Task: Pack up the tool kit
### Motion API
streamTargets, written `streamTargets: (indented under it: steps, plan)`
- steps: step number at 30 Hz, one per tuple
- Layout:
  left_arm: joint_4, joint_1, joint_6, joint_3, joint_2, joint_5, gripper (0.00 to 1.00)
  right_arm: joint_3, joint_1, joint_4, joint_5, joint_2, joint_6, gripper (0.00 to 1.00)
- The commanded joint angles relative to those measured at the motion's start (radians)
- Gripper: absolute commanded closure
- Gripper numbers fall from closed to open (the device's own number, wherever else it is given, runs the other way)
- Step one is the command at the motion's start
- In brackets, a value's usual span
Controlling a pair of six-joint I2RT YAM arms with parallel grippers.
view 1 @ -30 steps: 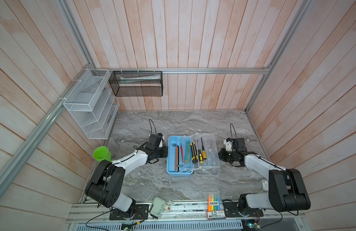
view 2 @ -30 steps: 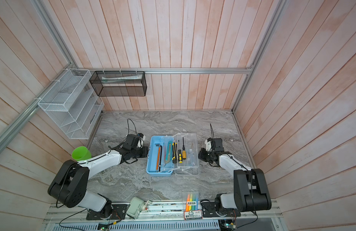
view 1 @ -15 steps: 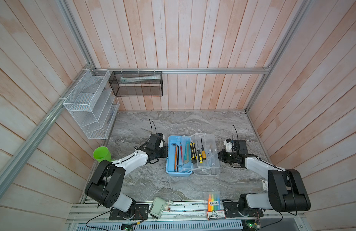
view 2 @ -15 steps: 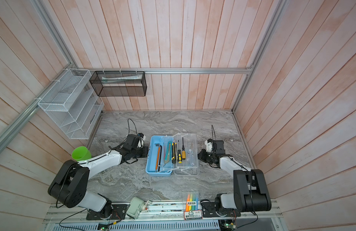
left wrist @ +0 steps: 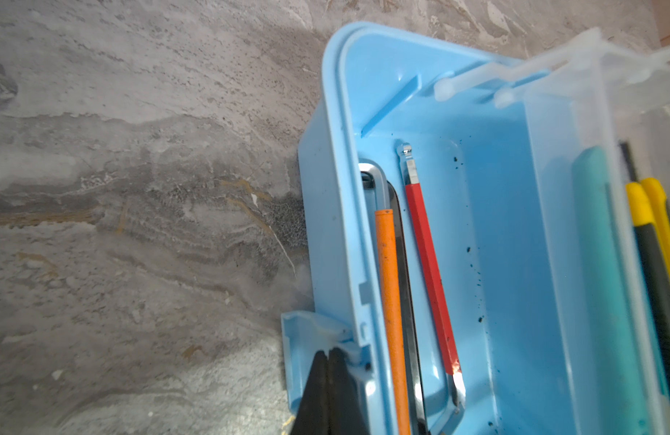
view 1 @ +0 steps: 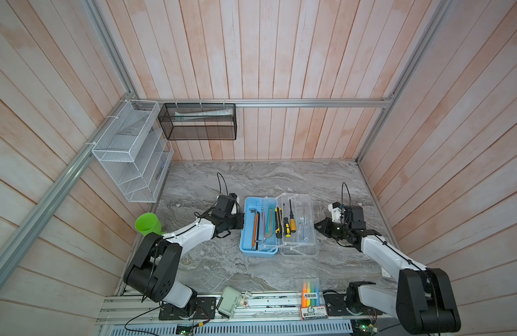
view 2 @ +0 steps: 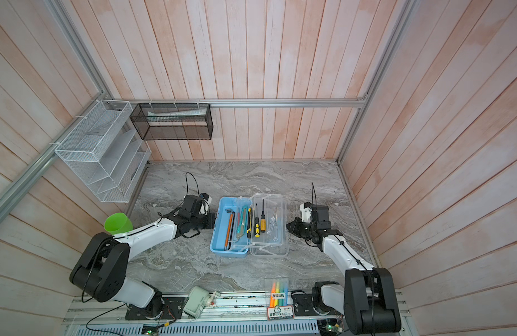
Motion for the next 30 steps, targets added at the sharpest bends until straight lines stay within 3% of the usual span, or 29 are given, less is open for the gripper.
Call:
streamTargets:
  steps: [1,13,23,27,30]
  plan:
    - [0.112,-0.041,0.014,0.002,-0.005,0.149,1.0,0.033,0.026,-0.019,-0.178,-0.071,0.032,1.0]
    - [0.104,-0.029,-0.017,0.015,0.014,0.132,1.0,0.094,0.048,-0.151,-0.151,-0.255,0.142,1.0]
    - [0.097,-0.015,-0.023,0.009,0.003,0.147,1.0,0.166,0.272,-0.16,0.015,-0.224,0.196,1.0]
    - [0.132,0.018,-0.063,-0.005,0.013,0.181,1.0,0.243,0.354,-0.15,0.079,-0.159,0.203,1.0]
    - [0.134,0.019,-0.057,-0.012,-0.003,0.142,1.0,0.334,0.424,-0.183,0.149,-0.076,0.179,1.0]
